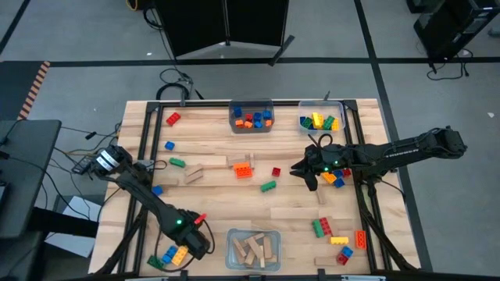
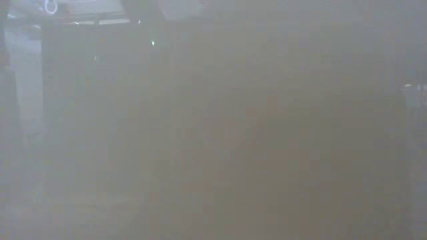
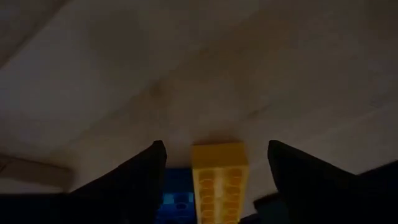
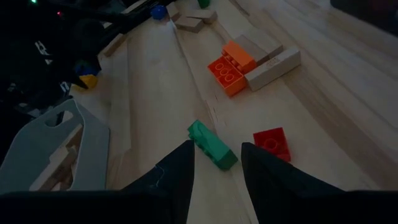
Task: Sort blocks by size
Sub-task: Put the large yellow game piece into the transparent bin, then put the large green game piece into the transparent bin
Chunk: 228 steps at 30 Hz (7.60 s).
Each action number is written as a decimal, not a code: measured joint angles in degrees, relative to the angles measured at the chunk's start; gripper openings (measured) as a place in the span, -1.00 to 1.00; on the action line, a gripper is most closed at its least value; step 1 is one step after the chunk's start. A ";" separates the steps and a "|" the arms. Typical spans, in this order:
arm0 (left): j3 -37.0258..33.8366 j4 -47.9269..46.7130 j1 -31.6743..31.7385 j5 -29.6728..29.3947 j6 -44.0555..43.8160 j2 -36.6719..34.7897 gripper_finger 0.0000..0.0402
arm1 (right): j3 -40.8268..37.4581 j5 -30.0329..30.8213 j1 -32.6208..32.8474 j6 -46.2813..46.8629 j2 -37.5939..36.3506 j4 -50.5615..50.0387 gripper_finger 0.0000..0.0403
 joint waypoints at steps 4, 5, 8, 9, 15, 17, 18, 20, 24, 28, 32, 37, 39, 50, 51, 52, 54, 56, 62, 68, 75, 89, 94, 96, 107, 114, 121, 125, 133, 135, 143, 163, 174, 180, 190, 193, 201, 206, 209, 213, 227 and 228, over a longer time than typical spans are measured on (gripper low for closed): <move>-1.36 4.13 -0.16 1.68 -0.41 0.00 0.42 | 0.00 0.00 0.00 0.01 0.00 -0.01 -0.27; -1.49 4.62 -0.35 1.63 -0.81 0.00 0.42 | 0.00 0.00 0.00 0.02 0.00 0.00 -0.27; -1.56 4.59 -1.44 1.86 -2.92 0.22 0.42 | 0.00 0.00 0.01 0.02 0.00 0.01 -0.27; -1.56 4.45 -1.90 2.47 -3.18 0.48 0.42 | 0.00 0.00 0.00 0.02 0.00 -0.01 -0.27; -1.57 7.24 -3.39 5.55 -3.71 3.37 0.41 | 0.00 0.00 0.00 -0.36 0.02 -0.01 -0.27; -1.43 7.61 -3.42 6.95 -4.60 4.14 0.41 | 0.00 0.00 -0.02 -1.12 0.02 -0.03 -0.27; -1.41 7.65 -3.48 7.13 -5.19 4.40 0.40 | 0.00 0.00 -0.02 -1.36 0.02 -0.01 -0.27; -1.38 7.78 -3.54 7.43 -6.43 4.62 0.36 | 0.00 0.00 -0.02 -1.47 0.02 -0.03 -0.27; -1.38 8.06 -3.59 7.50 -6.96 4.72 0.14 | 0.00 0.00 -0.04 -1.59 0.02 -0.03 -0.27; -1.20 8.02 -3.65 7.13 -6.92 4.79 -0.17 | 0.00 0.00 -0.04 -1.89 0.02 -0.01 -0.27; -0.70 7.22 -3.70 2.20 -6.13 3.67 -0.28 | 0.00 0.01 -0.04 -1.95 0.02 -0.01 -0.27; -0.79 0.45 -1.73 -11.25 -7.59 -1.70 -0.28 | 0.00 0.02 -0.06 -1.97 0.02 0.04 -0.27; -0.81 -3.15 -0.47 -16.53 -7.57 -4.78 -0.25 | 0.00 0.02 -0.04 -1.97 0.02 0.42 -0.27; -0.77 -12.81 20.32 -41.15 12.48 -21.96 -0.20 | 0.00 0.91 -0.04 -1.58 0.02 6.12 -0.27; -0.77 -11.75 23.38 -41.31 16.35 -22.79 -0.20 | 0.00 1.74 -0.04 -1.60 0.02 6.91 -0.27; -0.77 -10.17 26.60 -41.40 20.01 -23.45 -0.20 | 0.00 2.76 -0.04 -1.83 0.02 7.79 -0.27; -0.75 -4.56 32.95 -41.39 27.26 -23.87 -0.20 | 0.00 5.72 -0.04 -3.35 0.06 9.41 -0.27; -0.75 2.45 39.06 -41.09 34.06 -23.63 -0.20 | 0.00 9.53 -0.04 -4.87 0.42 11.32 -0.27; -0.70 33.01 53.54 -30.76 52.91 -20.57 -0.20 | 0.02 22.10 -0.07 -5.93 0.59 15.66 -0.23; -0.64 53.46 62.10 -19.57 55.64 -14.80 -0.20 | 0.02 32.19 -1.41 -9.06 0.59 22.62 -0.12; 3.16 65.70 66.03 -10.19 48.97 -4.73 -0.20 | 0.02 34.73 -6.45 -20.92 0.59 28.15 0.06; 37.29 61.51 66.36 7.24 48.80 18.60 -0.19 | 0.11 37.72 -10.99 -34.96 2.01 31.16 0.29; 40.10 55.72 65.94 5.78 49.70 20.44 -0.19 | 1.80 41.36 -11.10 -39.27 2.06 31.38 0.28; 40.10 55.45 65.46 3.51 50.42 20.40 -0.19 | 2.23 41.56 -11.58 -40.67 2.14 31.35 0.26; 40.17 58.02 64.63 2.46 50.78 20.35 -0.19 | 2.60 39.69 -12.47 -41.07 3.28 30.95 0.13; 40.17 58.08 62.58 1.61 50.72 20.35 -0.19 | 2.60 39.59 -12.74 -41.57 3.23 31.36 0.02; 40.17 58.21 61.31 0.56 50.66 20.35 -0.19 | 2.60 39.39 -12.74 -41.59 3.23 31.35 -0.26; 40.17 58.09 61.16 -0.08 49.08 20.35 -0.18 | 2.60 39.42 -12.69 -42.04 3.23 31.19 -0.47; 40.17 57.43 61.90 0.04 48.15 20.28 -0.15 | 2.60 39.32 -12.03 -41.74 3.23 31.17 -0.45; 40.17 57.47 62.30 0.62 48.33 20.28 -0.09 | 2.60 39.29 -11.76 -41.38 3.23 31.32 -0.41; 40.17 59.22 64.08 0.55 49.58 20.26 0.18 | 2.60 41.31 -11.61 -41.37 3.23 31.37 -0.46; 40.17 54.27 73.99 7.82 68.88 18.01 0.09 | 10.47 46.16 -20.29 -7.25 2.95 -10.66 -0.46; 40.17 43.25 72.83 5.17 83.50 14.26 0.06 | 17.07 14.40 -42.97 5.77 11.46 -31.33 -0.47; 40.17 32.72 73.99 -2.14 87.41 10.10 0.06 | 17.25 11.26 -47.04 5.69 18.33 -30.93 -0.43; 40.17 11.66 76.68 -8.10 91.32 1.25 0.06 | 17.00 10.83 -47.59 2.15 17.39 -30.72 -0.22; 40.17 6.48 76.63 -9.62 91.79 -1.97 0.06 | 17.00 10.98 -48.16 1.58 15.68 -30.72 -0.14; 34.41 0.95 75.47 -15.46 91.42 -11.11 0.06 | 17.00 10.98 -48.86 0.40 9.49 -33.41 0.07; 23.37 3.34 72.17 -19.89 83.14 -18.30 0.06 | 17.00 5.92 -47.77 0.41 5.44 -36.05 0.17; 16.46 5.44 68.26 -23.12 77.85 -22.85 0.06 | 17.00 2.30 -45.96 0.36 3.31 -36.52 0.18; 8.88 6.83 60.88 -29.38 70.36 -28.23 0.06 | 17.00 0.04 -42.17 -0.55 0.98 -36.47 0.14; 3.34 1.02 32.95 -49.38 40.49 -28.66 0.06 | 17.00 -0.55 -29.24 -0.38 -0.57 -34.66 0.08; 3.34 1.68 31.73 -50.06 39.86 -28.25 0.06 | 17.00 -0.55 -28.66 -0.39 -0.59 -34.72 0.08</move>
